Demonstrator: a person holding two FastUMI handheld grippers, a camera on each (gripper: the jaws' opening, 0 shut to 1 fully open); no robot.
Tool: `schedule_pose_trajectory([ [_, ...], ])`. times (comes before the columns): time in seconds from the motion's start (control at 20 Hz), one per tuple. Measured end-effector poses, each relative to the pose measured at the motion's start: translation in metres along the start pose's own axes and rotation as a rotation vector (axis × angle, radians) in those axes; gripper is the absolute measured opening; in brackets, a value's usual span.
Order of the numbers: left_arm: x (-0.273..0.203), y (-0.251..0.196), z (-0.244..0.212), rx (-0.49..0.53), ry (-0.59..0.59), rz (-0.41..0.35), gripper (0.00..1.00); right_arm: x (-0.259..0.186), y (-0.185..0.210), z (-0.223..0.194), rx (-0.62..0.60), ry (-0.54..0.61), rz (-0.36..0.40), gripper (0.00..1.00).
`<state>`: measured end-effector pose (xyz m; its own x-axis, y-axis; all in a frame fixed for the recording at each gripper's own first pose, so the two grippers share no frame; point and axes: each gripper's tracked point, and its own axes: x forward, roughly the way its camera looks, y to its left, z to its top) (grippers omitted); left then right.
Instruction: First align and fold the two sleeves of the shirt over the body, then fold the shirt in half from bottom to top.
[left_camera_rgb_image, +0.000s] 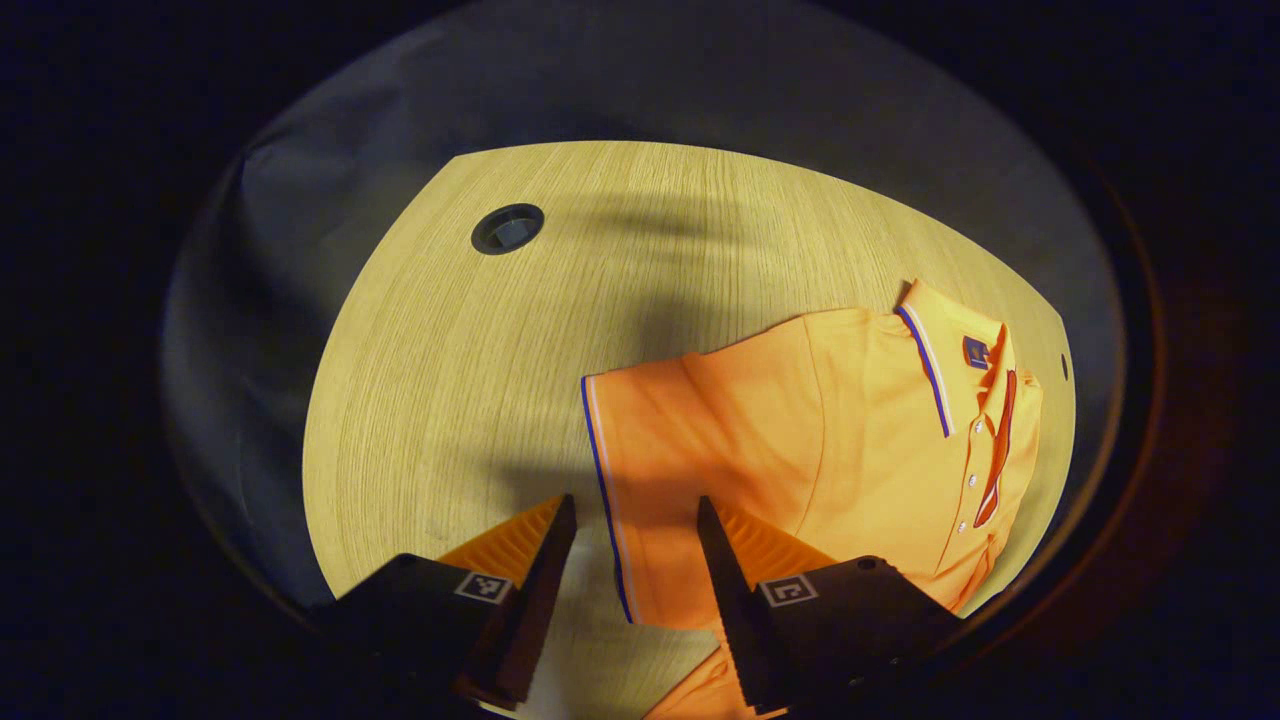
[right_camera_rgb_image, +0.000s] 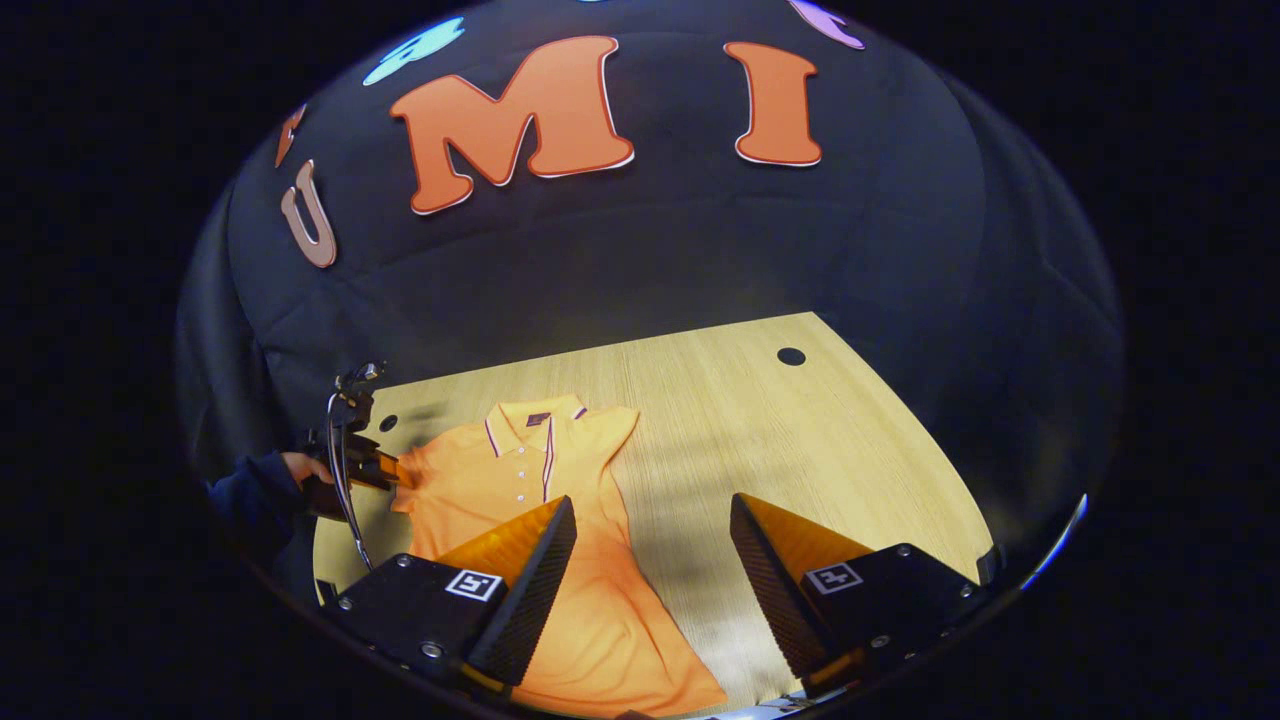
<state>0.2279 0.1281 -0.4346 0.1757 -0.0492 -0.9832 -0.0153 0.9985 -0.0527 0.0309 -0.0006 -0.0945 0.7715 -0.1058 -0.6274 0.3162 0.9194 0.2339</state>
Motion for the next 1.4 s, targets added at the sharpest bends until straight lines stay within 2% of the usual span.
schedule_pose_trajectory([
  [0.05,-0.001,0.0,-0.001,0.016,0.004,-0.009,0.69,0.0,-0.001,0.0,0.01,-0.002,-0.003,0.95],
  [0.2,-0.002,-0.004,0.002,0.009,-0.016,-0.049,0.14,-0.003,0.001,0.007,0.024,0.009,0.006,0.95],
  [0.25,-0.004,-0.011,0.002,-0.003,-0.019,-0.096,0.1,-0.002,0.0,0.006,0.018,0.008,-0.002,0.95],
  [0.3,-0.009,-0.014,0.002,0.001,-0.023,-0.111,0.05,-0.001,0.001,0.005,0.015,0.01,-0.001,0.95],
  [0.5,-0.038,-0.032,0.024,0.066,-0.124,-0.149,0.05,-0.002,0.004,0.002,-0.003,0.019,0.002,0.95],
  [0.7,-0.07,-0.072,0.038,0.148,-0.2,-0.2,0.05,0.0,0.009,0.002,-0.001,0.025,0.02,0.94],
  [1.05,-0.094,-0.15,0.037,0.267,-0.202,-0.267,0.05,-0.004,0.008,-0.003,0.001,0.024,0.02,0.94],
  [1.1,-0.097,-0.165,0.034,0.29,-0.2,-0.295,0.07,-0.006,0.006,-0.005,0.009,0.027,0.016,0.94],
  [1.2,-0.111,-0.197,0.028,0.332,-0.222,-0.384,0.25,-0.01,0.005,-0.009,0.02,0.028,0.011,0.95],
  [1.25,-0.119,-0.209,0.026,0.349,-0.236,-0.428,0.46,-0.012,0.002,-0.01,0.02,0.026,0.003,0.95],
  [1.35,-0.131,-0.214,0.023,0.378,-0.264,-0.442,0.71,-0.018,0.0,-0.012,0.026,0.02,-0.015,0.95],
  [1.4,-0.137,-0.211,0.021,0.387,-0.277,-0.433,0.76,-0.021,0.001,-0.013,0.03,0.013,-0.018,0.95],
])
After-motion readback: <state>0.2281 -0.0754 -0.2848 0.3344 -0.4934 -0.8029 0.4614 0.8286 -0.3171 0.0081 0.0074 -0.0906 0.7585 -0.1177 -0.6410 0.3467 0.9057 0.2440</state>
